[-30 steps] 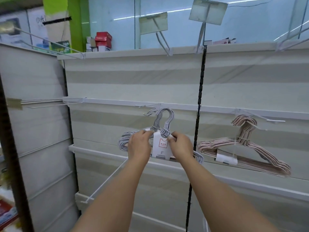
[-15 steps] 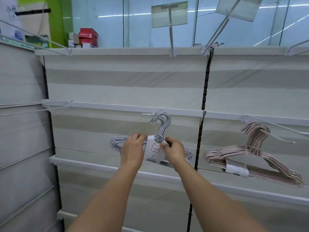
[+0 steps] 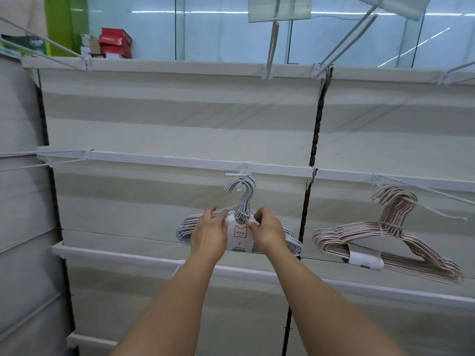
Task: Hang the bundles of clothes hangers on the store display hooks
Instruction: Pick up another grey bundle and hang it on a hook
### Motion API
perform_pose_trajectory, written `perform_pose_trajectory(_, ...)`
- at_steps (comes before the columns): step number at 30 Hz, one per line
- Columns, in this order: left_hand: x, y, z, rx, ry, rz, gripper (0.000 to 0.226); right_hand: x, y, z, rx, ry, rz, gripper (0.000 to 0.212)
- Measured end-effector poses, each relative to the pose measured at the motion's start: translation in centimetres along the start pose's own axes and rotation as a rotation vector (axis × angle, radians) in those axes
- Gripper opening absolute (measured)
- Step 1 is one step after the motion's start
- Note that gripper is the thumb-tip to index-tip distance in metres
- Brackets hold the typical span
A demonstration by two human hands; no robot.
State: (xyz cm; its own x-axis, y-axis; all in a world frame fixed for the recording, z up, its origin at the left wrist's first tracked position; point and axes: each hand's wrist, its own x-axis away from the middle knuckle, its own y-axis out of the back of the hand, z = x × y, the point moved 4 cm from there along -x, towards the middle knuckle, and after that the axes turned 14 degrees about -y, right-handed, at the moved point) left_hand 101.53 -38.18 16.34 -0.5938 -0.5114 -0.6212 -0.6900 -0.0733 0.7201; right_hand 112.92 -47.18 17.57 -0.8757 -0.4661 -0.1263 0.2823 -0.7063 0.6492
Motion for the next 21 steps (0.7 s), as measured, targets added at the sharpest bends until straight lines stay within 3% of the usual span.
perform_pose_trajectory(10,-1.5,-2.9,1.0,0.065,-0.016,0.001,0.044,-0.9,-1.3,-0.5,0.043,-0.018,-0.126,0.024)
perform_pose_trajectory(21,2.0,-4.4,0.7,0.145,-0.111,0.017,0.064,2.4,0.0,-4.2,0.258,0.031,-0.434,0.040)
